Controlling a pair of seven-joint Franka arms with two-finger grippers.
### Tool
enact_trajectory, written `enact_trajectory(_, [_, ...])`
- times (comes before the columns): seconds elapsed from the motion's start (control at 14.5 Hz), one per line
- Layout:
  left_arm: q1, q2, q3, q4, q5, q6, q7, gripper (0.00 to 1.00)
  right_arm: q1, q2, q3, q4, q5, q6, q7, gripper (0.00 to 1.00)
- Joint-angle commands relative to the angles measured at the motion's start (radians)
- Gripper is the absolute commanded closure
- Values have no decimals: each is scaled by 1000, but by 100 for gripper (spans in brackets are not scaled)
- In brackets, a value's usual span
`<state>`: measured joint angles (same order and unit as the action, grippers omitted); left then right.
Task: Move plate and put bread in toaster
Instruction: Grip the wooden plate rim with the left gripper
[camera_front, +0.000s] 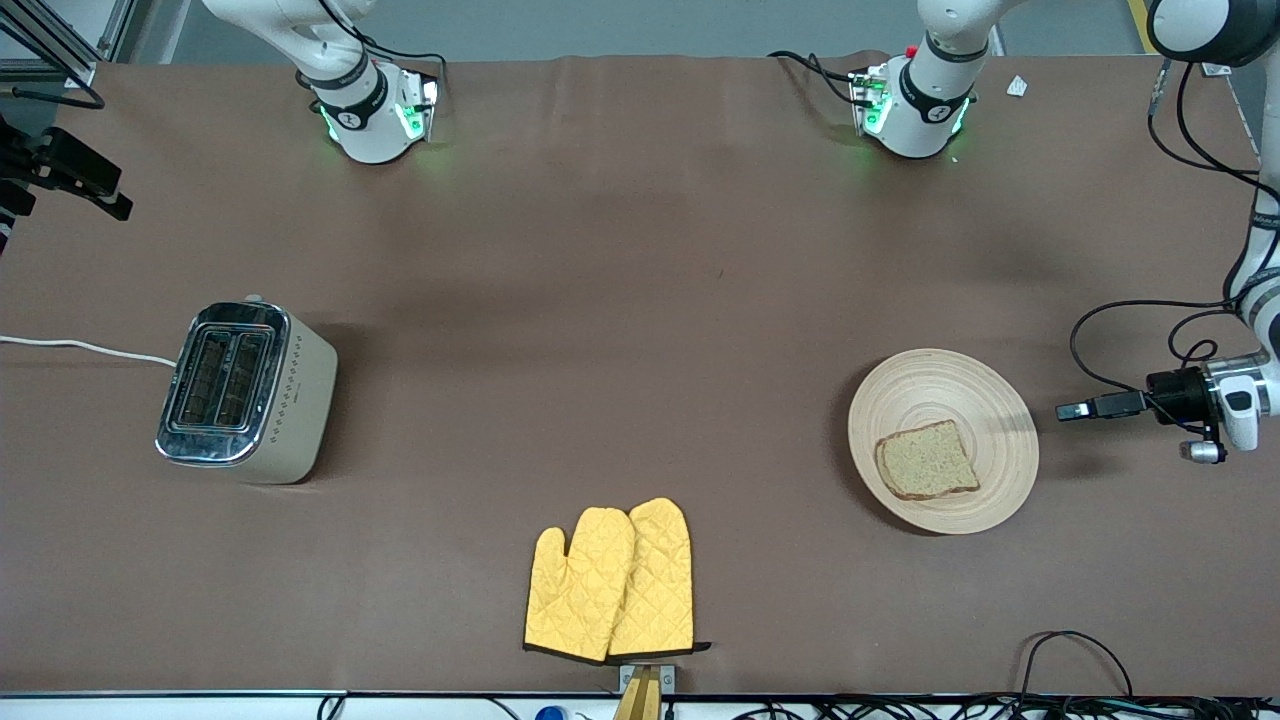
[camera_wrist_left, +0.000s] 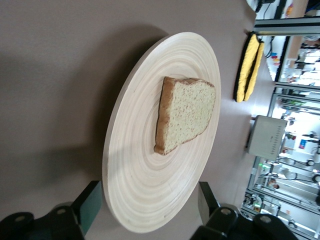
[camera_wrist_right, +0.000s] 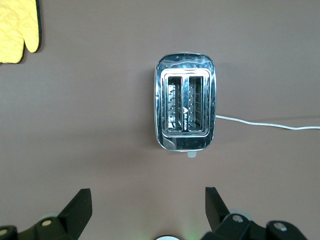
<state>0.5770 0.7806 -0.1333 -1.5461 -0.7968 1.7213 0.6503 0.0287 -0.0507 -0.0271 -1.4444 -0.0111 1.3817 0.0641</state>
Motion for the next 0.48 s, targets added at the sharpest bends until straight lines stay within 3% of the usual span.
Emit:
enact_trajectory(0.0, [0, 46, -6, 18, -53, 12, 58, 19, -26, -8, 9, -8, -7, -15, -18, 0])
enact_trajectory(0.41, [-5, 75, -8, 18, -55, 47, 77, 27, -33, -8, 9, -8, -4, -13, -21, 0])
